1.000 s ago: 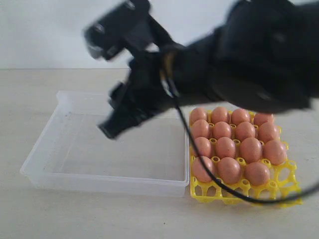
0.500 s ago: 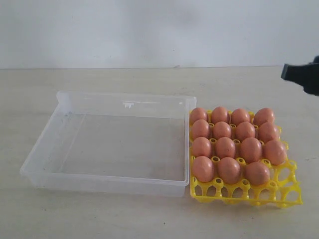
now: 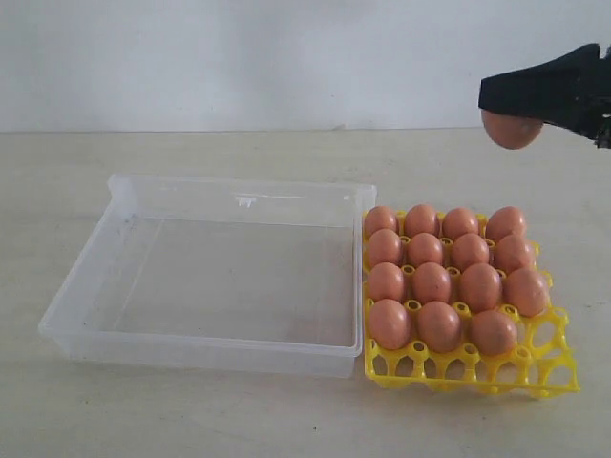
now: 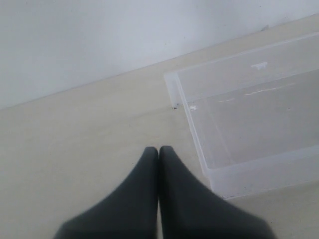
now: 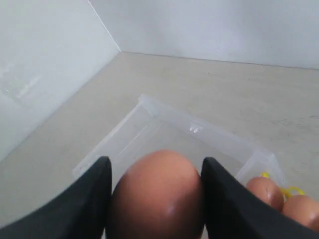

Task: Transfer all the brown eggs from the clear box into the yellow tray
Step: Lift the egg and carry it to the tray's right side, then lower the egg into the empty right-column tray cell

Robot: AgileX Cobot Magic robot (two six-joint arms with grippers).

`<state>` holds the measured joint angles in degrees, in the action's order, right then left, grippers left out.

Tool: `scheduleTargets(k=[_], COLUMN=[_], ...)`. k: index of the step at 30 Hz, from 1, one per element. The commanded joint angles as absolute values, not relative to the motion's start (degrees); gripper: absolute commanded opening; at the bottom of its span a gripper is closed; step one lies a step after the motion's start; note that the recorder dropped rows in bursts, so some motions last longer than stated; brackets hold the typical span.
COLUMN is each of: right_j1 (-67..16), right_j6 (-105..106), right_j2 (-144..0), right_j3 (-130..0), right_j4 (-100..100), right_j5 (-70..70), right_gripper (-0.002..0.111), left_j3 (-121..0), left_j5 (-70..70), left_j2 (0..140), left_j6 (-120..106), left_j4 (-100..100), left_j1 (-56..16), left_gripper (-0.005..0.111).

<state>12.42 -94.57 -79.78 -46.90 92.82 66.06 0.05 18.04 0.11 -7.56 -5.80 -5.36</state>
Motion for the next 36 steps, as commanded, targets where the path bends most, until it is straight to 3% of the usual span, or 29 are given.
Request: scheduleTargets(k=[1,13,36], right_j1=[13.49,13.10,13.10], right_j6=[-92.66,-66.72,-57.59], right_j2=[-80.41,-75.11,-73.89], right_j3=[-46.10,-18.46,-13.50], right_j4=[92.62,79.07,69.43], right_j5=[69.96,69.96,39.45], right_gripper=[0.000,0.000,0.000], left_j3=[0.00,0.00,0.00], left_j5=[17.61,17.61,17.61], left_j2=[0.00,0.00,0.00], left_j6=[-7.58,-7.58,-7.58], left_j4=[-5.36,-5.36,-5.36], left_j1=[-5.29,-5.29,-5.29], left_gripper=[-0.004,-0.004,-0.004])
